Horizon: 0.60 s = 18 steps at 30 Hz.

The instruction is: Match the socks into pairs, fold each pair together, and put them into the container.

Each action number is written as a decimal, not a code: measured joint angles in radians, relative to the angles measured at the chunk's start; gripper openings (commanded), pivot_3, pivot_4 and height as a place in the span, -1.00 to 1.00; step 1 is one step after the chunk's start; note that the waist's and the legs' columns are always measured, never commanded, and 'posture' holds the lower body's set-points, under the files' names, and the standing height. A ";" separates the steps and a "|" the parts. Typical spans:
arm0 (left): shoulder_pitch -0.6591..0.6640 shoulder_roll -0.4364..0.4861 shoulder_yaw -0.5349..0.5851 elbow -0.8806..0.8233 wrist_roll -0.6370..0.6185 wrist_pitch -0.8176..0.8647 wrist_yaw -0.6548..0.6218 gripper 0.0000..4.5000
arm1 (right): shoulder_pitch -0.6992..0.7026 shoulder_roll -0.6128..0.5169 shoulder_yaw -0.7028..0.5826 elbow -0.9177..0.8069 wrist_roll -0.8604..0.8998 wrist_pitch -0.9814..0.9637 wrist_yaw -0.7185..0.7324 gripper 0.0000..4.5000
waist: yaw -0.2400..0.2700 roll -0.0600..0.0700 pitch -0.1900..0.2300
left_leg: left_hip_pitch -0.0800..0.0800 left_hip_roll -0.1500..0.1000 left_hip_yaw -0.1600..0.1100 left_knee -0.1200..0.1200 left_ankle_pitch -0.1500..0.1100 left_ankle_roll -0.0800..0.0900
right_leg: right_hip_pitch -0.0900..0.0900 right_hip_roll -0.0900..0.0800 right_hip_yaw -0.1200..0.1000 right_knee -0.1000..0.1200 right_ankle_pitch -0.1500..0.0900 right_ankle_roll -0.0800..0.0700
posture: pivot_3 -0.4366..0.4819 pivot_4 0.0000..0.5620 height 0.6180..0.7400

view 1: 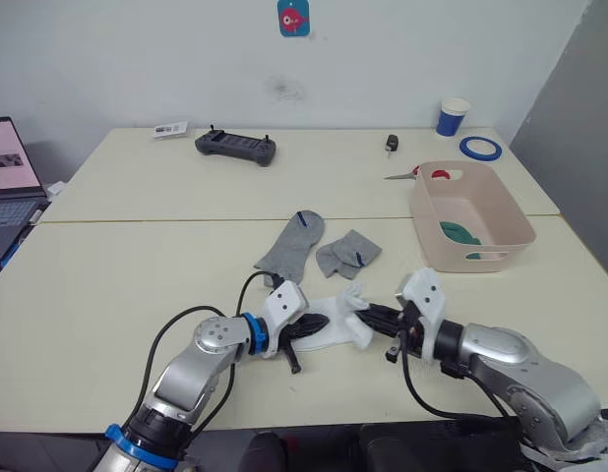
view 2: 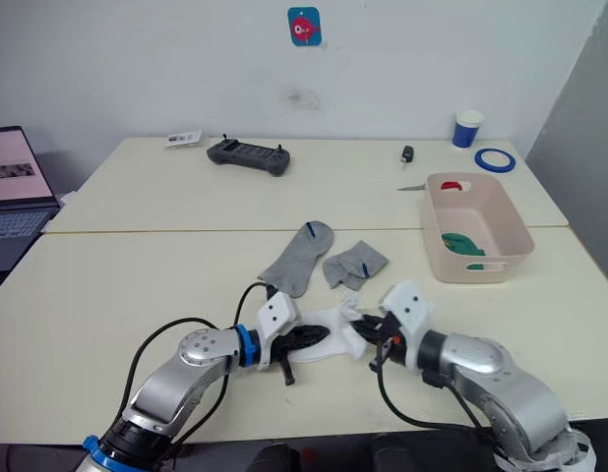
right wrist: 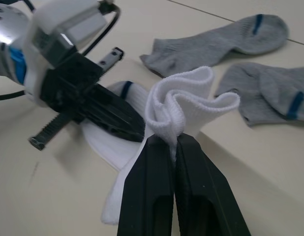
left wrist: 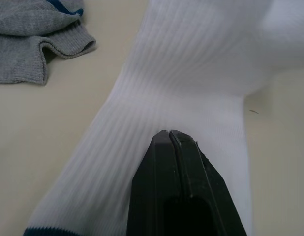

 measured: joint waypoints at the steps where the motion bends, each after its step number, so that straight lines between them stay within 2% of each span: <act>1: 0.000 -0.001 0.000 0.000 0.000 0.000 0.000 -1.00 | -0.017 0.012 0.029 0.009 -0.003 0.002 -0.001 -0.98 | 0.000 0.000 0.000 | 0.000 0.000 0.000 0.000 0.000 0.000 | 0.000 0.000 0.000 0.000 0.000 0.000 | -0.05 -0.47 1.00; 5: 0.023 0.017 0.028 -0.034 -0.033 0.027 -0.004 -1.00 | -0.086 0.045 0.104 0.096 -0.042 -0.008 -0.003 -0.98 | -0.001 0.000 0.000 | -0.001 0.000 0.000 0.000 0.000 0.000 | -0.001 0.000 0.000 0.000 0.000 0.000 | -0.05 -0.47 1.00; 11: 0.051 0.143 0.162 -0.135 -0.117 0.155 -0.038 -1.00 | -0.134 0.040 0.135 0.158 -0.077 -0.028 0.017 -0.98 | -0.001 0.000 0.001 | -0.001 0.001 0.000 -0.001 0.000 0.000 | -0.002 0.000 -0.001 0.000 -0.001 -0.001 | -0.05 -0.47 1.00; 18: 0.100 0.156 0.137 -0.130 -0.100 0.131 -0.051 -1.00 | -0.226 0.047 0.162 0.191 -0.073 0.006 0.053 -0.98 | -0.001 0.000 0.001 | -0.001 0.001 0.000 -0.001 0.000 0.000 | -0.001 0.000 -0.001 0.000 -0.001 -0.001 | -0.05 -0.47 1.00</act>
